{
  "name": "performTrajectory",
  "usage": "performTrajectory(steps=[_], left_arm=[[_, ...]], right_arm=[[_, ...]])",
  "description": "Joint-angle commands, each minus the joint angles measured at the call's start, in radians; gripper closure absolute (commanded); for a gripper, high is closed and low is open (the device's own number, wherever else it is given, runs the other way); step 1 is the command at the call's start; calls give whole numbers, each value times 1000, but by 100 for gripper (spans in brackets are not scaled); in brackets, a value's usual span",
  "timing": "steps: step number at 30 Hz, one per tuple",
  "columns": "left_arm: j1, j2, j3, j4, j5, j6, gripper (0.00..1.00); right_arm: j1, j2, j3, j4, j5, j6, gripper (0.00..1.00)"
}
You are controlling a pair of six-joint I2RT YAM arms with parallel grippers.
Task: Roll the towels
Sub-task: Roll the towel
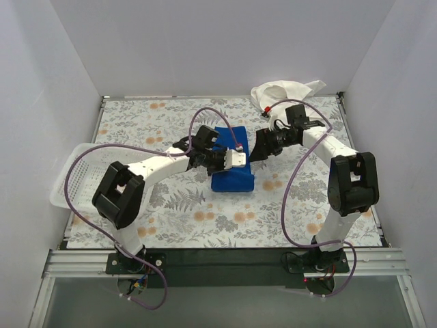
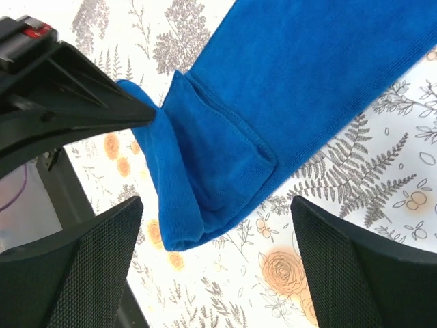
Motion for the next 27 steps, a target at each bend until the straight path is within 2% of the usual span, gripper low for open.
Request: performTrajectory(steps=[1, 10, 14, 21, 22, 23, 24, 26, 27], left_arm=[[49, 80, 87, 92, 29, -2, 100], [71, 172, 89, 164, -3, -5, 100], [80, 166, 74, 171, 2, -2, 100], [81, 162, 65, 166, -23, -14, 100], [81, 153, 66, 163, -24, -20, 99], [80, 145, 63, 158, -29, -25, 91], [83, 124, 60, 148, -26, -29, 87], [83, 91, 46, 129, -18, -25, 73], [83, 71, 34, 116, -8, -17, 70]], right_arm=[[-23, 20, 102, -52, -34, -36, 20], [-6, 121, 105, -43, -66, -7, 29], [12, 144, 86, -1, -55, 13, 31], [63, 207, 48, 49, 13, 46, 46], [79, 222, 43, 51, 27, 41, 49], [86, 230, 40, 59, 43, 39, 52], [95, 241, 37, 63, 65, 41, 55], [116, 247, 36, 71, 86, 33, 57], [123, 250, 40, 74, 90, 35, 57]])
